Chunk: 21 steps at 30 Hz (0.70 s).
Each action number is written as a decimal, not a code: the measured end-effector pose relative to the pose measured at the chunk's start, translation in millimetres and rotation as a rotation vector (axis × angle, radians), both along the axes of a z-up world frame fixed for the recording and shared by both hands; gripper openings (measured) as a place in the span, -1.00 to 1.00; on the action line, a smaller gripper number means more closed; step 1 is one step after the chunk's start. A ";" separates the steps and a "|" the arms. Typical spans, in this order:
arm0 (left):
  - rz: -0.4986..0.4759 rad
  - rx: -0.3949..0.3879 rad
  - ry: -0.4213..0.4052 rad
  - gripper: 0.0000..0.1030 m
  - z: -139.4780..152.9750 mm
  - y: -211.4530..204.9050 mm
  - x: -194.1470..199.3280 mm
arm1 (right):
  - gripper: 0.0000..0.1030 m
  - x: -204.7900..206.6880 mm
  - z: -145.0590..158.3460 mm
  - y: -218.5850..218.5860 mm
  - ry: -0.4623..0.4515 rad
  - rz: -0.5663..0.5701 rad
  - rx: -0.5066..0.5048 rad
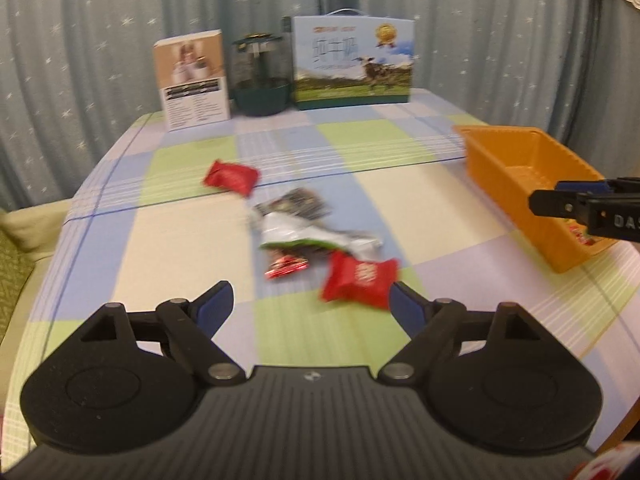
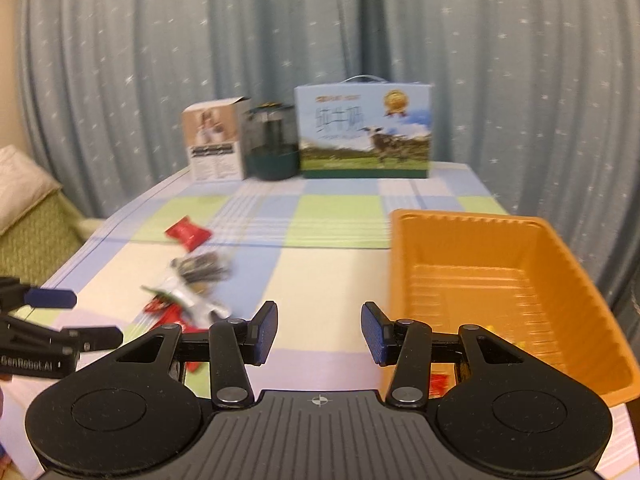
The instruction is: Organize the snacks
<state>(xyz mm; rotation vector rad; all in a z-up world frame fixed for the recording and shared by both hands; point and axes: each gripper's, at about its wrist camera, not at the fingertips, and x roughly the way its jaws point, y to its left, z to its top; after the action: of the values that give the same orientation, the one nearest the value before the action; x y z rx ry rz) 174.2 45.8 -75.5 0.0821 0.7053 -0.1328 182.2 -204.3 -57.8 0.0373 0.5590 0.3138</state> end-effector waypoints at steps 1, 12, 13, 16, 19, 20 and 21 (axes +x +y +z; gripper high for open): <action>0.006 0.004 0.002 0.62 -1.5 4.9 0.1 | -0.09 0.1 -1.3 4.2 0.002 0.009 -0.004; 0.038 0.015 0.024 0.63 -18.4 37.6 2.2 | -0.09 5.7 -12.8 39.5 0.026 0.119 -0.032; 0.044 0.010 0.025 0.63 -19.8 40.2 2.7 | -0.09 5.6 -14.2 43.4 0.028 0.131 -0.036; 0.059 -0.002 0.032 0.63 -23.2 46.7 2.6 | -0.08 6.5 -17.4 53.8 0.037 0.160 -0.043; 0.071 -0.013 0.041 0.64 -27.1 53.0 2.7 | 0.15 9.3 -19.1 63.2 0.038 0.190 -0.055; 0.075 -0.018 0.044 0.64 -28.5 54.9 2.9 | 0.27 9.8 -19.8 66.7 0.031 0.204 -0.061; 0.080 -0.022 0.048 0.64 -29.5 56.7 3.3 | 0.42 10.3 -20.1 69.8 0.024 0.217 -0.065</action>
<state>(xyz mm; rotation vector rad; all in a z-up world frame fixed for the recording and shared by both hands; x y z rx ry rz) 177.5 102.5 -105.0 0.0295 0.7536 -0.0663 192.5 -134.5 -77.9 -0.0827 0.5979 0.5069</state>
